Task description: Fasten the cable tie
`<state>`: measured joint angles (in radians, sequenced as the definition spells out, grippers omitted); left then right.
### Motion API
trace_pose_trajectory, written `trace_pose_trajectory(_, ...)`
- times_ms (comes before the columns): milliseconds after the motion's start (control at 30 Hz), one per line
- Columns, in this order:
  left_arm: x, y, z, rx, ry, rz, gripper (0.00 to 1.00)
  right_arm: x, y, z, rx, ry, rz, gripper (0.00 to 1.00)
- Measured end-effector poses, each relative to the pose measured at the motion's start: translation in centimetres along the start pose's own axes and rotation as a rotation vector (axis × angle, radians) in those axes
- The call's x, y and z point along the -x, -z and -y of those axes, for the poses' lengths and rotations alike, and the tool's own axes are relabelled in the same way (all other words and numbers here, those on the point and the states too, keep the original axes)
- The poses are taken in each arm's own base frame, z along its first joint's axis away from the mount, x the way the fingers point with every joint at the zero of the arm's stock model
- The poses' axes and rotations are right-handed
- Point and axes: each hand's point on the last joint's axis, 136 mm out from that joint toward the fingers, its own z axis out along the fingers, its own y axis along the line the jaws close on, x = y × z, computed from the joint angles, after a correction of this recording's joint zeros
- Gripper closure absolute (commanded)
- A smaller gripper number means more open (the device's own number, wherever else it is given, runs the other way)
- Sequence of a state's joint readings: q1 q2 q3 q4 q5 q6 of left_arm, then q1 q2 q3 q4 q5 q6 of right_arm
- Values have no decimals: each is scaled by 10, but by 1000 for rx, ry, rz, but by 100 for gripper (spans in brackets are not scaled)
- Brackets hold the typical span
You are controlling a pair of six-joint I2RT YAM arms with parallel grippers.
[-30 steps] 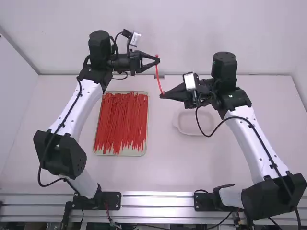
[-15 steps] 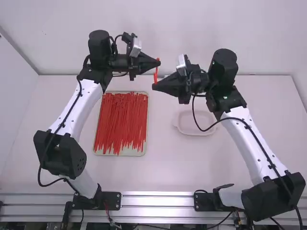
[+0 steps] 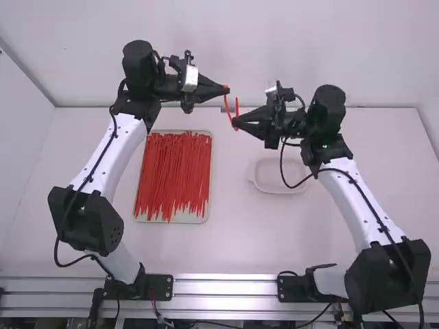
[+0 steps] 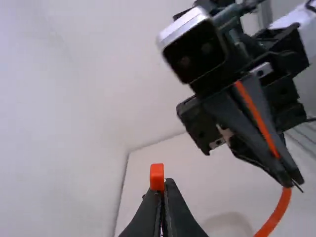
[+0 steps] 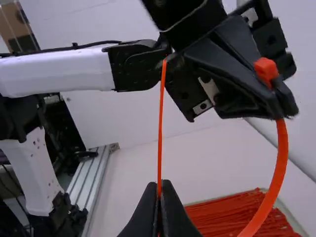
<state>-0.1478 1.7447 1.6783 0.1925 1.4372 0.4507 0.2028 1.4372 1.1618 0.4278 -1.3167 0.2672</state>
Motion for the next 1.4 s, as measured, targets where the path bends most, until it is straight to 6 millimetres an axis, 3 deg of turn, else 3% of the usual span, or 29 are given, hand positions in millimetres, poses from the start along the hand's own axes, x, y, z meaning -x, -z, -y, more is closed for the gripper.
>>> trace_pose_trajectory(333,8,-2,5,-34,-164,26,98,-10,-6,-8,17,-64,70,100)
trace_pose_trajectory(733,7,-28,11,-41,-188,28,98,-11,-13,0,-32,-157,117,100)
trace_pose_trajectory(1400,14,-21,21,-99,-316,73,98,-11,-12,1,-36,-169,116,100)
